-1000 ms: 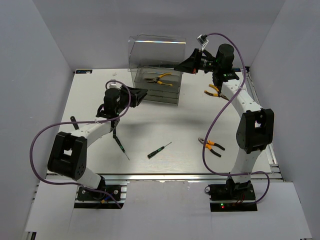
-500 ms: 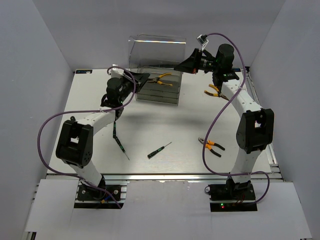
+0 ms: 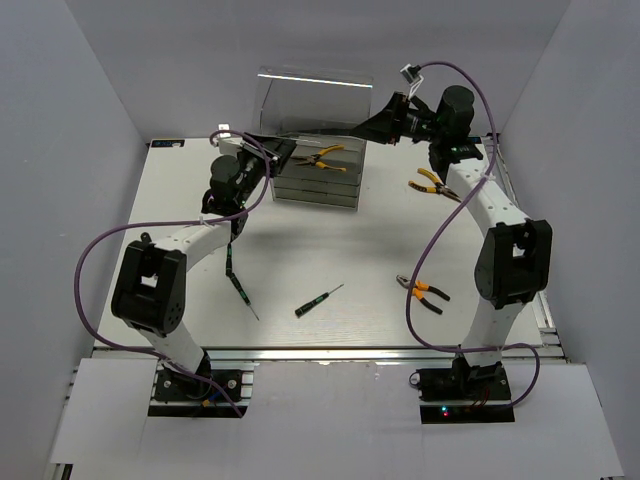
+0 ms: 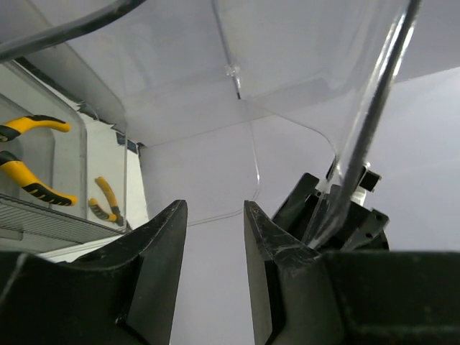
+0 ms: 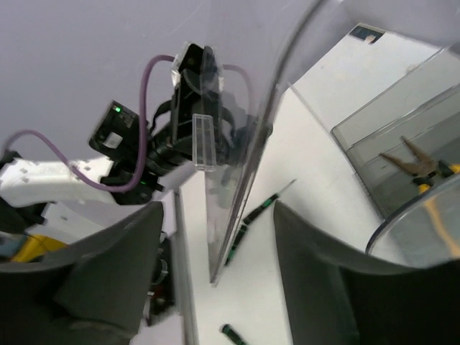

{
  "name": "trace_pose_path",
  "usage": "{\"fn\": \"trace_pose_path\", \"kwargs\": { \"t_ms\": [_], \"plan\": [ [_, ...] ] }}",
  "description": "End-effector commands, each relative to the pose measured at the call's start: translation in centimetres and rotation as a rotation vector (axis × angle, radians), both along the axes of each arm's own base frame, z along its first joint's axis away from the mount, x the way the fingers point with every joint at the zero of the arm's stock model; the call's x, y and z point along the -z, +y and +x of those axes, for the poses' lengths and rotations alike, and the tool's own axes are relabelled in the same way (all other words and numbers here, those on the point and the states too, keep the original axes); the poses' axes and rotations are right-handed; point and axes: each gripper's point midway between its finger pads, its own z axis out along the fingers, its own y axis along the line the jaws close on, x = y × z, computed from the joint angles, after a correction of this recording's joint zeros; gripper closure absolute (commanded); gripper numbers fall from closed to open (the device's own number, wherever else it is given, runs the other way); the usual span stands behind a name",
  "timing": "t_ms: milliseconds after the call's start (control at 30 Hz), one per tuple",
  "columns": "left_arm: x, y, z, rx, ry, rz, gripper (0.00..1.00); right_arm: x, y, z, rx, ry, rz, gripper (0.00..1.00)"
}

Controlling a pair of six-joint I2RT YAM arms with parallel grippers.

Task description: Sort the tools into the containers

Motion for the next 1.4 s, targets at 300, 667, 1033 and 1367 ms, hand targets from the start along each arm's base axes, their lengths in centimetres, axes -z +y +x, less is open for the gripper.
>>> {"fn": "trace_pose_path", "kwargs": {
  "t_ms": [300, 667, 1033, 1367],
  "plan": [
    [-7.6, 0.6, -2.0, 0.002, -0.158, -0.096, 0.52, -1.7, -4.2, -1.8, 0.044, -0.23, -0.074, 0.11],
    [-9.2, 0.0, -2.1, 0.036, -0.19, -0.103, 0.52, 6.7, -10.2, -4.8, -0.003, -0.334, -0.309, 0.11],
    [-10.3, 0.0, -2.5, 0.047, -0.209, -0.111, 0.52, 12.5, -16.6, -2.5, 0.095, -0.4, -0.576, 0.11],
    [-10.3, -0.1, -2.9, 0.057, -0.205, -0.094, 0.52, 19.9, -29.6, 12.0, 0.689, -0.084, -1.066, 0.11]
  ]
}}
